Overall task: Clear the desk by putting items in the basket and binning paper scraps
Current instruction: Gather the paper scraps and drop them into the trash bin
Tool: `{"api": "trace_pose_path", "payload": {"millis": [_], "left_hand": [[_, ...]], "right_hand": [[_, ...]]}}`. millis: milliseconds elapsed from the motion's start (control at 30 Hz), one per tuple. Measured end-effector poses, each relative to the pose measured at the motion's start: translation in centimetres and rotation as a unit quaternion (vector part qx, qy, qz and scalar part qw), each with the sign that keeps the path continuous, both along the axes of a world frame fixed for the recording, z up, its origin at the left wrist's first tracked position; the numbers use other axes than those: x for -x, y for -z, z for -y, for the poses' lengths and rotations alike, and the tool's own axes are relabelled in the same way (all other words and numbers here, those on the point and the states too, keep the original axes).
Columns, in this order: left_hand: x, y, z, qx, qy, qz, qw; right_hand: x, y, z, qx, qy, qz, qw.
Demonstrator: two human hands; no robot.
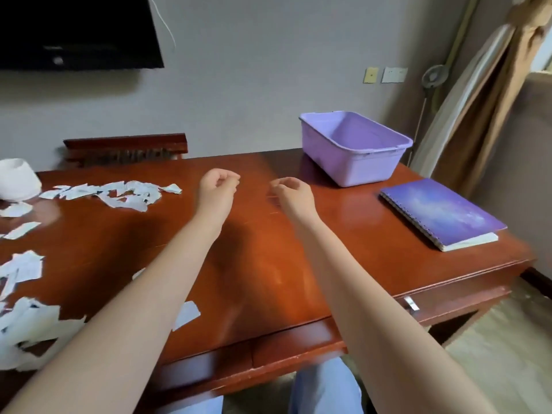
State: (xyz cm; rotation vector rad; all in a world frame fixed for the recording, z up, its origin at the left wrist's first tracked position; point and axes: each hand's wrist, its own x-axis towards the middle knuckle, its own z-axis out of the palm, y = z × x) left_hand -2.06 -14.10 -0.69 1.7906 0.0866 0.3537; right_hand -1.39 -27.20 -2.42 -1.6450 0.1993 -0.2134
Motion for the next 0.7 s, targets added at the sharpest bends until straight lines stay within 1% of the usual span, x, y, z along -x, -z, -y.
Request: {"api": "trace_pose_path", "payload": {"millis": [100, 200, 367, 467, 567, 700], "left_hand": [[-2.2, 0.6, -3.4, -0.028, -0.052, -0.036, 0.998], [-4.1, 0.9, -6.1, -0.037, -0.089, -0.068, 0.993], [-5.2, 0.9, -10.6, -0.056, -0.129, -0.1, 0.985], [-5.0, 0.8, -13.5, -0.074, -0.143, -0.103, 0.981], [-4.5, 0.9, -16.3, -0.106, -0.148, -0.104, 0.978], [-3.4, 1.1, -19.8, -0.143, -0.126, -0.098, 0.977]], "right_hand": [[-2.9, 0.0, -3.3, 0.057, -0.043, -0.008, 0.997], [-5.2, -0.1, -6.2, 0.112, -0.086, -0.017, 0.99], [-7.0, -0.1, -10.6, 0.16, -0.142, -0.046, 0.976], [-7.3, -0.2, -13.1, 0.192, -0.155, -0.038, 0.968], [-6.8, -0.6, -15.7, 0.203, -0.161, -0.024, 0.965], [-5.7, -0.5, -18.6, 0.242, -0.156, -0.015, 0.958]]}}
